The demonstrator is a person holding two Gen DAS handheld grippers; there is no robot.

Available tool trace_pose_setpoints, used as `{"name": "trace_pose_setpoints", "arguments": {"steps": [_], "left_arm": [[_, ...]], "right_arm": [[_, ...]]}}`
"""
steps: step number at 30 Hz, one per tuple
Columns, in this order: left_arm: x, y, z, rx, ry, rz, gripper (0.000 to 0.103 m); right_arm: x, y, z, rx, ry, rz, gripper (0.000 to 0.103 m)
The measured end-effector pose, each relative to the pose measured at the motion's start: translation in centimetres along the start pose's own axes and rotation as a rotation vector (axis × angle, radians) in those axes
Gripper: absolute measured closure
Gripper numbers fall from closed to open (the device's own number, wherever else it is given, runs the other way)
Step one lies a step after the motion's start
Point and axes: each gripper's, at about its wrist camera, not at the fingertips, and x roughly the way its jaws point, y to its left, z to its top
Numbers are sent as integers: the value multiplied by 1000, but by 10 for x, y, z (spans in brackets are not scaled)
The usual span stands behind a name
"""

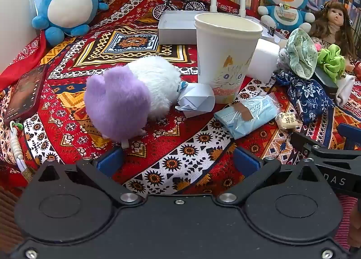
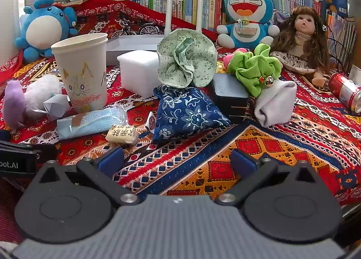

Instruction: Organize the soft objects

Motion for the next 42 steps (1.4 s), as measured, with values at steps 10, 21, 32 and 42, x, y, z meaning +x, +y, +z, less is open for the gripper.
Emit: {"name": "trace_pose_setpoints", "arguments": {"steps": [10, 21, 32, 42], "left_arm": [[0, 2, -1, 4, 6, -6, 0], [0, 2, -1, 6, 10, -5, 0], [0, 2, -1, 6, 11, -5, 0], [0, 2, 0, 7, 11, -4, 0]], "right_arm": [[-1, 1, -1, 0, -1, -3, 0], [0, 0, 0, 0, 3, -1, 0], [0, 1, 0, -1, 3, -1, 0], [0, 1, 0, -1, 4, -1, 0]]}}
